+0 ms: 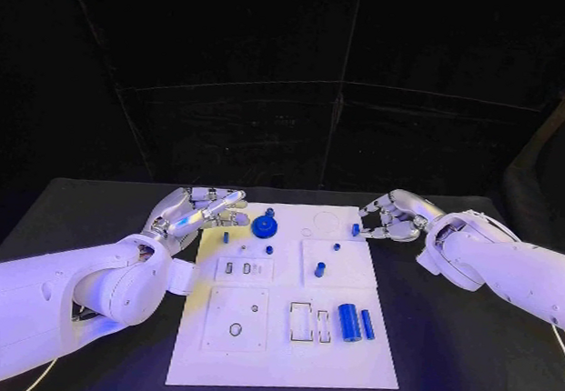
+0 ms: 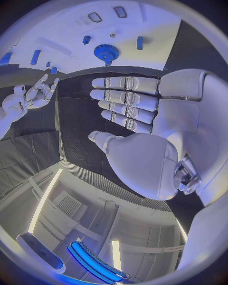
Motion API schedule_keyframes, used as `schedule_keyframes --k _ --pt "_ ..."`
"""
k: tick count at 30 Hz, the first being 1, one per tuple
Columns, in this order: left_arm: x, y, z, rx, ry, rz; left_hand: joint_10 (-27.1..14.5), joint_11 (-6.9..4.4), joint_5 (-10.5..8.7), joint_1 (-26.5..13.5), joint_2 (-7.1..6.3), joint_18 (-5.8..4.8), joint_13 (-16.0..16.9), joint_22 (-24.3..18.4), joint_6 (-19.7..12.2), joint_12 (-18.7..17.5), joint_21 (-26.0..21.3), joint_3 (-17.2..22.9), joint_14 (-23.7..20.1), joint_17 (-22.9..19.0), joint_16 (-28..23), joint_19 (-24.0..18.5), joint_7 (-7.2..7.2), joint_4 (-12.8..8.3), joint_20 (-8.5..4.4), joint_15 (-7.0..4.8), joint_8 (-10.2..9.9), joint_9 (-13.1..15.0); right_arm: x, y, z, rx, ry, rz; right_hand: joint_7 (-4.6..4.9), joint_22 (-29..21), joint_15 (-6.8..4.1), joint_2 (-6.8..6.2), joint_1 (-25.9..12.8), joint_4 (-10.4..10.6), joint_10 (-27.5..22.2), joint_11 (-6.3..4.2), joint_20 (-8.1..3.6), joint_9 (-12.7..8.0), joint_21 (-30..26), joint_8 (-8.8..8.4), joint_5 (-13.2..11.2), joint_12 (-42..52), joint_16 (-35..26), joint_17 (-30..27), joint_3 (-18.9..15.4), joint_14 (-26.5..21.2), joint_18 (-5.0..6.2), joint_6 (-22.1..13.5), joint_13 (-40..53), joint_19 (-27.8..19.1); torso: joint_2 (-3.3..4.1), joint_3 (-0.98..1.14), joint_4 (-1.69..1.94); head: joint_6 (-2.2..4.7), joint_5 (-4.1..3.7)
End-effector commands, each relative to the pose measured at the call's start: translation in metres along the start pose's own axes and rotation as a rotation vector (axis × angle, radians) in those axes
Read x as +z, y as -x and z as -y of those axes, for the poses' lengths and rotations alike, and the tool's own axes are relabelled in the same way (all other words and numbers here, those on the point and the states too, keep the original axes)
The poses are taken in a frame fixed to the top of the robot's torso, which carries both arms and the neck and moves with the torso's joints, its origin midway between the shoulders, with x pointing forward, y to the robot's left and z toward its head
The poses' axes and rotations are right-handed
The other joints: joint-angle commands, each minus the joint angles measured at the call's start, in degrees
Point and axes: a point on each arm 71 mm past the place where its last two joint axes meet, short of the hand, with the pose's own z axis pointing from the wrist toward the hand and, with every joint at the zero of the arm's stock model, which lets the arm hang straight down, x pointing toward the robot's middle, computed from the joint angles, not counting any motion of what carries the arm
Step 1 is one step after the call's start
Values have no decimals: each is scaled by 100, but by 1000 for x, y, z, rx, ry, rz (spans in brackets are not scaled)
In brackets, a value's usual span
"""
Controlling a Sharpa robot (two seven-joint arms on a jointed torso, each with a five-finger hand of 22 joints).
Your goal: Assemble the parts on the task board
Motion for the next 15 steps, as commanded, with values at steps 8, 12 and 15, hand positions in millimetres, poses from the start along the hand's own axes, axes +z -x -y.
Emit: schedule_keyframes --k 8,12,15 --pt "1 -1 1 -4 -7 -15 -37 7 10 9 60 79 -8 -5 -26 -34 -27 3 21 8 -19 42 31 -32 7 34 -24 -1 5 -7 -2 -9 17 -33 -14 156 31 120 86 -35 35 -32 7 21 -5 60 -9 73 18 482 -40 376 -9 71 46 16 -4 -5 4 -10 3" --pt "1 -1 1 -4 -7 -15 -37 7 10 9 60 79 -8 -5 -26 -34 -27 3 21 8 -19 42 31 -32 7 34 -24 -1 7 -9 -3 -11 17 -33 -27 175 20 212 132 -62 68 -46 -2 31 2 93 -108 127 25 500 -18 381 -13 161 91 32 -5 -3 5 -15 3" --pt "1 -1 1 -4 -7 -15 -37 7 10 9 60 79 -8 -5 -26 -34 -27 3 21 8 -19 42 31 -32 7 34 -24 -1 8 -9 -2 -17 15 -36 -41 209 6 321 163 -83 103 -61 -13 37 14 126 -239 183 32 521 24 386 -20 278 138 58 -5 -6 6 -17 2"
